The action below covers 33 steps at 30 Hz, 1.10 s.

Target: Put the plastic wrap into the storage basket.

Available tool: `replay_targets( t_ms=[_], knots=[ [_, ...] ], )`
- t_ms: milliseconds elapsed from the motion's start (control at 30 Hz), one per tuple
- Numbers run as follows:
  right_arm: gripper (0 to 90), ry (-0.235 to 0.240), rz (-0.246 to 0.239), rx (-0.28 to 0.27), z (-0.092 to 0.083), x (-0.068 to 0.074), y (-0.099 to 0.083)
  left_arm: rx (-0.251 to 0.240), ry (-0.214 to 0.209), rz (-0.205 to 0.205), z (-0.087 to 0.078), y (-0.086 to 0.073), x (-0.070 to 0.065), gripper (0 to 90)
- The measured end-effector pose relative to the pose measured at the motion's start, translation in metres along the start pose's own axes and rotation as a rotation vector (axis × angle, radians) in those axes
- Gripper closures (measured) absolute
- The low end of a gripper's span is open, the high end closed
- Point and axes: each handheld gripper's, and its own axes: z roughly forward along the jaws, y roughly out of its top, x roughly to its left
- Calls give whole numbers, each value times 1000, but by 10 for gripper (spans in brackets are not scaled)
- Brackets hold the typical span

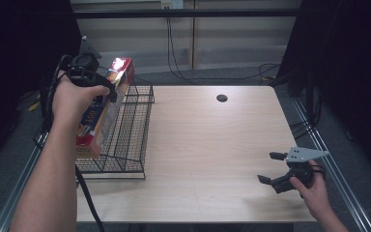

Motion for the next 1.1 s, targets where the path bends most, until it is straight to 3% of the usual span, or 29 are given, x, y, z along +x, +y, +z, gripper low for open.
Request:
replay_targets(
  t_ms=[633, 1100],
  knots=[
    [16, 0, -5, 7, 1, 0, 0, -4, 7, -51, -1, 1, 22, 448],
    [16, -1, -5, 7, 1, 0, 0, -3, 36, -79, 1, -2, 38, 447]
  ],
)
